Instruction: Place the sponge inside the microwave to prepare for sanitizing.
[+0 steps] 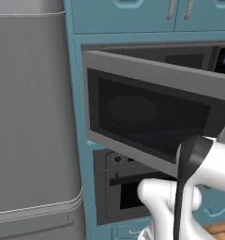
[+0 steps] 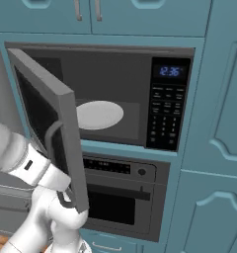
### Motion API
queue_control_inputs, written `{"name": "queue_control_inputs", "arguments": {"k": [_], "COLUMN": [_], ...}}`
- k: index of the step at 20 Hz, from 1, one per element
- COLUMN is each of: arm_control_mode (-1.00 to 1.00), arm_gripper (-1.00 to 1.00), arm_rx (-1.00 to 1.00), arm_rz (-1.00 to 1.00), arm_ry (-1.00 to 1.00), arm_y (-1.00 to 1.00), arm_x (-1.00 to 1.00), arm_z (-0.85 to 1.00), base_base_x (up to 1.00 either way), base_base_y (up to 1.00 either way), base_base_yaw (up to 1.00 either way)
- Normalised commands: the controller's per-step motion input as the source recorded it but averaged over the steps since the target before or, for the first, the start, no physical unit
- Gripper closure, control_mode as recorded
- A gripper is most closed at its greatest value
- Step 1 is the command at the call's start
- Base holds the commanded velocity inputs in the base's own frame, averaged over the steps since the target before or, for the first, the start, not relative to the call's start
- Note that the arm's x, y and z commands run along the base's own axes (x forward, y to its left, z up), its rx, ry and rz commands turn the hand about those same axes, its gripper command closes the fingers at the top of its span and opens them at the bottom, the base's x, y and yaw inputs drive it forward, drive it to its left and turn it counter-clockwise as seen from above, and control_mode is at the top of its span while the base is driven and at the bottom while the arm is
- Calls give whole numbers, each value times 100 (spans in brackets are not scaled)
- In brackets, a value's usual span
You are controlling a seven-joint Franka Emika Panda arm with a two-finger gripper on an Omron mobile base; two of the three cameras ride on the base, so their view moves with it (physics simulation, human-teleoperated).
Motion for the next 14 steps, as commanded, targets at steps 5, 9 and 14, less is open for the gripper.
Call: {"name": "queue_control_inputs", "arguments": {"k": [5,9,14], "arm_control_mode": [-100,-100,-100], "arm_gripper": [100,100,100], "arm_rx": [-24,-26,-22], "arm_rz": [-27,-25,-23], "arm_ry": [-38,-27,-22], "arm_y": [100,100,100], "arm_x": [-100,-68,-56], "arm_z": [-100,-100,-100], "base_base_x": [0,0,0], "base_base_y": [0,0,0], "base_base_yaw": [0,0,0]}}
